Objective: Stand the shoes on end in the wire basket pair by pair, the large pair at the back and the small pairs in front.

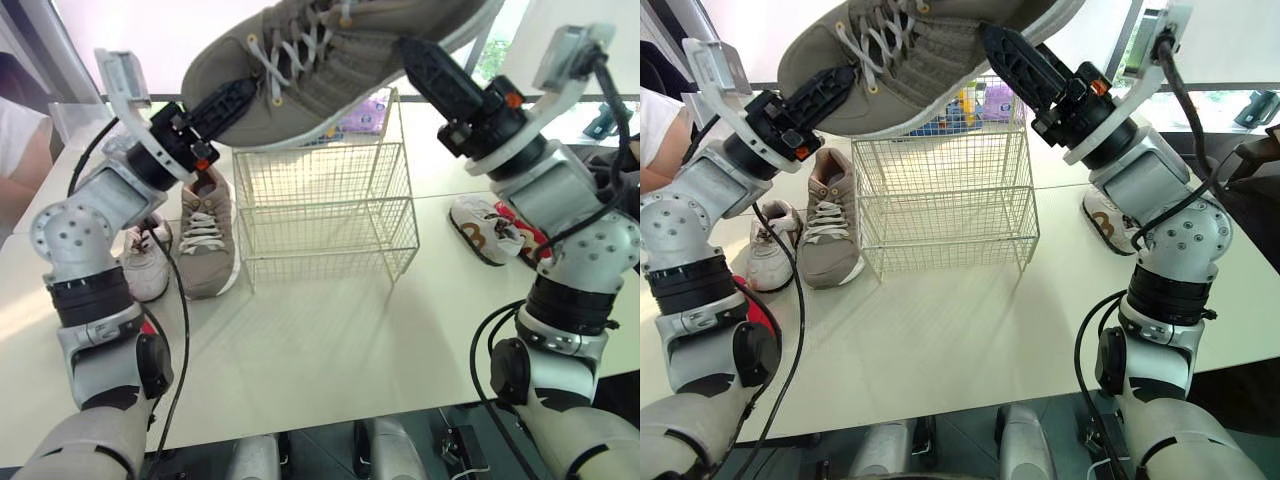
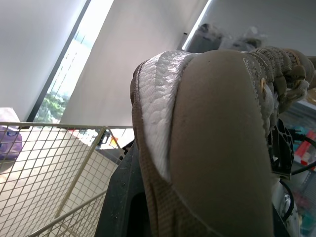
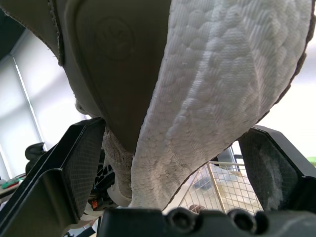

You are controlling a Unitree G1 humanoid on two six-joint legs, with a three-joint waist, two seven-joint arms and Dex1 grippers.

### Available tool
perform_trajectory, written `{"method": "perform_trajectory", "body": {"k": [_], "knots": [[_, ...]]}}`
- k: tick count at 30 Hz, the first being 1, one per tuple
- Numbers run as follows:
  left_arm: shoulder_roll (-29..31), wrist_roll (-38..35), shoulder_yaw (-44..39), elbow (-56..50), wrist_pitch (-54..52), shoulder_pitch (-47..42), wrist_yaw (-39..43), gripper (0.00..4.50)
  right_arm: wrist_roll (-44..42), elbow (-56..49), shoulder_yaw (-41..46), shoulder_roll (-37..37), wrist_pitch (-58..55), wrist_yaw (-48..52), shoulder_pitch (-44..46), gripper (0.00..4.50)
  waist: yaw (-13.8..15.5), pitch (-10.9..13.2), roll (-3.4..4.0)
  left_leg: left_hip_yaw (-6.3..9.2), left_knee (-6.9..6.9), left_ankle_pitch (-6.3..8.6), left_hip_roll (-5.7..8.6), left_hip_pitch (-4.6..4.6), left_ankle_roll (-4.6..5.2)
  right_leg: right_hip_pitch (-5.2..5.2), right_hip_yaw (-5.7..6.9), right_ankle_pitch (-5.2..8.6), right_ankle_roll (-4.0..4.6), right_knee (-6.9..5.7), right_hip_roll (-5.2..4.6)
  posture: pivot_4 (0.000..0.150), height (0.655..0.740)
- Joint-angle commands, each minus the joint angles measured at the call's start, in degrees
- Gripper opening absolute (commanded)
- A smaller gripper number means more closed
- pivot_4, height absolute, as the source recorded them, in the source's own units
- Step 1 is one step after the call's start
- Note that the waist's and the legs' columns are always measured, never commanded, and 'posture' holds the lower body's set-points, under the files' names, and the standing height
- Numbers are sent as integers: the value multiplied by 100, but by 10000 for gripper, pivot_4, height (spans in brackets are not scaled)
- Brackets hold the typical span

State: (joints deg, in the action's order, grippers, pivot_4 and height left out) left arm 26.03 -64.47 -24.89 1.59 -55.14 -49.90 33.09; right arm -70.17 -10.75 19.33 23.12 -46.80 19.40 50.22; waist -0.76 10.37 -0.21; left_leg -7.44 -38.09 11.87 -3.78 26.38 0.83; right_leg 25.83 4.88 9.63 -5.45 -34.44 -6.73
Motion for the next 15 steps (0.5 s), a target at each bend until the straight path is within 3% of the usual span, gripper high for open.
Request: {"method": "perform_trajectory", "body": {"k": [1, 5, 8, 10, 12, 15], "knots": [[43, -34, 128, -224, -16, 91, -55, 6520, -136, -92, 161, -5, 305, -2, 369, 44714, 1, 0, 0, 0, 0, 0, 0, -1, 0, 0, 0, 0, 0, 0, 0, 1500, 7400], [34, -28, 318, -389, -33, 232, -69, 6520, -106, -56, 60, -149, 347, -13, 419, 44714, 3, 0, 0, 0, 0, 0, 0, 1, 0, 0, 0, 0, 0, 2, 0, 1500, 7400], [13, -66, 398, -520, -56, 333, -88, 6520, -61, 6, -13, -261, 395, -23, 499, 36579, 2, 0, 0, 0, 1, 0, 0, 1, 0, 1, 0, 0, 0, 2, 0, 1500, 7400], [7, -125, 399, -559, -77, 359, -123, 6520, -57, 27, -45, -308, 418, -22, 542, 27534, 6, 0, 1, 0, 1, 0, 0, 1, 0, 0, 0, 0, 0, 3, 0, 1500, 7400], [28, -189, 414, -624, -123, 396, -163, 6520, -53, 48, -64, -334, 433, -50, 608, 21230, 3, 0, 1, 0, 1, 0, 0, 2, 0, 1, 0, 0, 0, 5, 0, 1500, 7400], [96, -227, 453, -685, -140, 448, -205, 6520, -15, 76, -73, -311, 417, -43, 677, 17610, 1, 0, 1, 0, 2, 1, 0, 1, 0, 0, 0, 0, 0, 5, 0, 1500, 7400]]}}
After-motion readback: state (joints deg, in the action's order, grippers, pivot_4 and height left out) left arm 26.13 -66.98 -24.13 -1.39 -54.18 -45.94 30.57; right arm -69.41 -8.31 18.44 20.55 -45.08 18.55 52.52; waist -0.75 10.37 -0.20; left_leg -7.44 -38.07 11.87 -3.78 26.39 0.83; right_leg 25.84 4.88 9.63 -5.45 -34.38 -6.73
